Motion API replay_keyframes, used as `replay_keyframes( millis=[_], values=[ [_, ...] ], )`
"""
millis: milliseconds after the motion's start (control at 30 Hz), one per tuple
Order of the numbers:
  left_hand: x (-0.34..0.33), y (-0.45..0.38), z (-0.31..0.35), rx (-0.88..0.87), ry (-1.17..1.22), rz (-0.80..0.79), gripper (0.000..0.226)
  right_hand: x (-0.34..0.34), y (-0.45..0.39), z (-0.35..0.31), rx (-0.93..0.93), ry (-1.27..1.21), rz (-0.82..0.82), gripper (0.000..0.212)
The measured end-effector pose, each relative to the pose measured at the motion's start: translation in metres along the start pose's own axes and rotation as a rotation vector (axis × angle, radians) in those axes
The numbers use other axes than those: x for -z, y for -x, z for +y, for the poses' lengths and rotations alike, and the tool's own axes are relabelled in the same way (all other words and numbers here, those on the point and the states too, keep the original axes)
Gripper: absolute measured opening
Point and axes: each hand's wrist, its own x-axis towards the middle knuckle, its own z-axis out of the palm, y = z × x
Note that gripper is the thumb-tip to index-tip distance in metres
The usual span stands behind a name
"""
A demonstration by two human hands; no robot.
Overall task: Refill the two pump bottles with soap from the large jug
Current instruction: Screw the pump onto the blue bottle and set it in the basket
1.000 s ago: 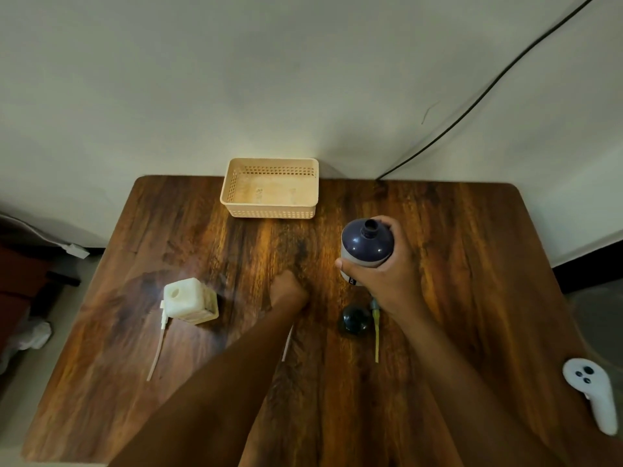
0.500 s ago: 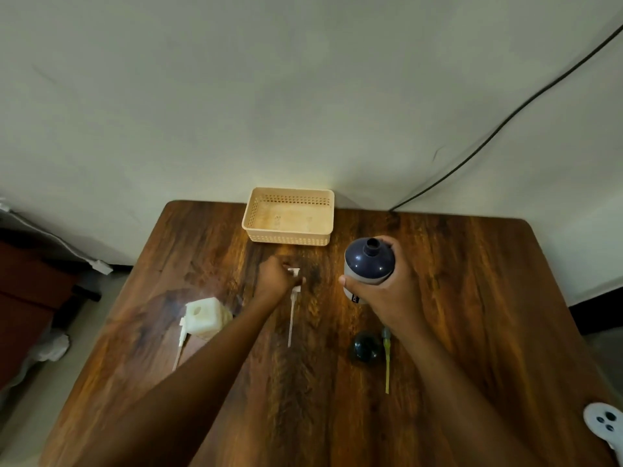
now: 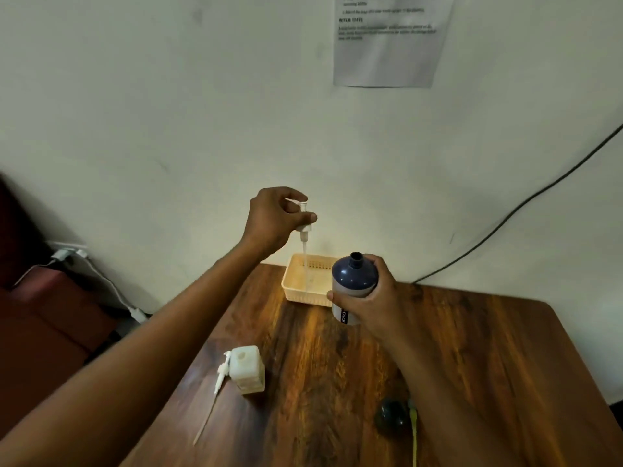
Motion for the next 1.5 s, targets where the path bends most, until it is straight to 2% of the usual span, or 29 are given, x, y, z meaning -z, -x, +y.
replay_keyframes(
  millis=[233,467,1067,1500],
  values=[
    [0.081,-0.013,0.094,-0.19,0.09,0.155,0.038,-0.032,-0.021,-0.06,0.133,0.009,0.002,0.074],
    [0.124,-0.012,0.143,-0.308,0.178,0.225,0.041,-0.057,-0.021,-0.087,0.217,-0.011,0.002,0.072],
    [0.111,0.014,0.142,-0.306,0.182,0.182,0.041,-0.061,-0.012,-0.102,0.21,0.007,-0.013,0.076],
    [0.085,0.037,0.111,-0.33,0.122,0.146,0.039,-0.058,-0.019,-0.118,0.219,0.045,0.007,0.075]
  ],
)
